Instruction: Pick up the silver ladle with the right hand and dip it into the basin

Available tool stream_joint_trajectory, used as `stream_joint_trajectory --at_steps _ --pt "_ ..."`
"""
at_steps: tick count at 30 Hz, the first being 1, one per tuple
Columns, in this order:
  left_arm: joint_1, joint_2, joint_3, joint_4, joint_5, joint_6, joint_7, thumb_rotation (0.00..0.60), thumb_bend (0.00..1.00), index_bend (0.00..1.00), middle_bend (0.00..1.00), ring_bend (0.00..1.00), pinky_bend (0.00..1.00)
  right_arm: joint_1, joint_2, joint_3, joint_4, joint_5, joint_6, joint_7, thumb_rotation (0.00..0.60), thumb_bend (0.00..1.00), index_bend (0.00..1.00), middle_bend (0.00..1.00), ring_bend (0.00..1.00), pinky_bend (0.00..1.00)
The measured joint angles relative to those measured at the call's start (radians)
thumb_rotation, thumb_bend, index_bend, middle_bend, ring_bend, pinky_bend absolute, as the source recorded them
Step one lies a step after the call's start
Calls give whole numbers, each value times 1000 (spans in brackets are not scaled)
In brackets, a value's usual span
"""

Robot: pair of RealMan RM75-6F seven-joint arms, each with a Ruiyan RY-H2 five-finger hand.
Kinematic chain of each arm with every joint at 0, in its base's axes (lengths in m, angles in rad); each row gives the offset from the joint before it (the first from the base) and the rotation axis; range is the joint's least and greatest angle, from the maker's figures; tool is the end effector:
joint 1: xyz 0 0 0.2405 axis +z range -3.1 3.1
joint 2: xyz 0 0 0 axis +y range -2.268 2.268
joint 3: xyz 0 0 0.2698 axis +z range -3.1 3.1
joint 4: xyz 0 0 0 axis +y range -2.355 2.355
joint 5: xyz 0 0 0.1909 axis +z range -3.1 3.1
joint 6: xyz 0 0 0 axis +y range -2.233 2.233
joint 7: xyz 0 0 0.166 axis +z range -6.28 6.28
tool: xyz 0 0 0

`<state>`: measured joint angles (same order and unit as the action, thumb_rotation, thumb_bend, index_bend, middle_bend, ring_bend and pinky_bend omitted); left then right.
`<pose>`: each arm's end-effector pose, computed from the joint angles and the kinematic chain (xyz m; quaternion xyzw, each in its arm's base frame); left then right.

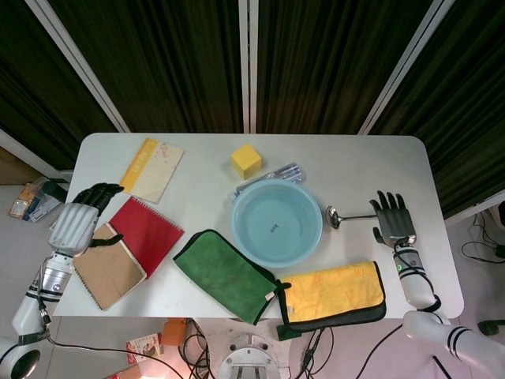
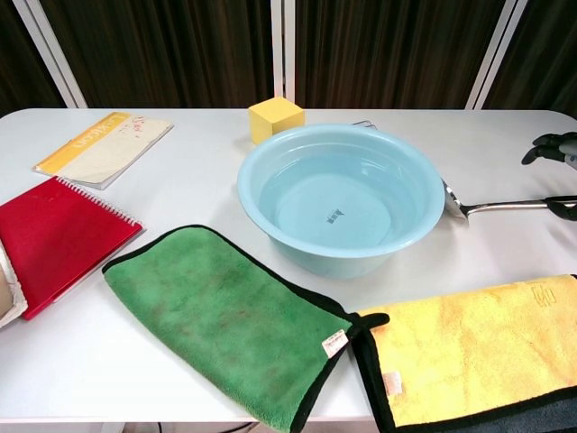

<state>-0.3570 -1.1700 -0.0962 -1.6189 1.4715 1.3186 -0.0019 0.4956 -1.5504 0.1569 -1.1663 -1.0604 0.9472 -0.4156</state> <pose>-0.2525 0.2880 0.1484 -0.6529 -0.3621 -0.4398 0.4992 -0.3211 -0.3480 0.0322 0.6878 -0.3918 0.2065 0.5751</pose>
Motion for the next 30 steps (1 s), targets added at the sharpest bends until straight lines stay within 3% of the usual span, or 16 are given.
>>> stream_joint_trajectory --at_steps 14,30 --pt "4 1 7 -23 -4 -7 52 600 29 175 155 119 227 28 -167 -9 272 -88 17 134 600 436 365 0 0 0" --pt "7 0 10 -15 -13 -18 52 600 29 175 156 119 226 35 -287 -15 474 -135 -11 182 600 436 377 0 0 0"
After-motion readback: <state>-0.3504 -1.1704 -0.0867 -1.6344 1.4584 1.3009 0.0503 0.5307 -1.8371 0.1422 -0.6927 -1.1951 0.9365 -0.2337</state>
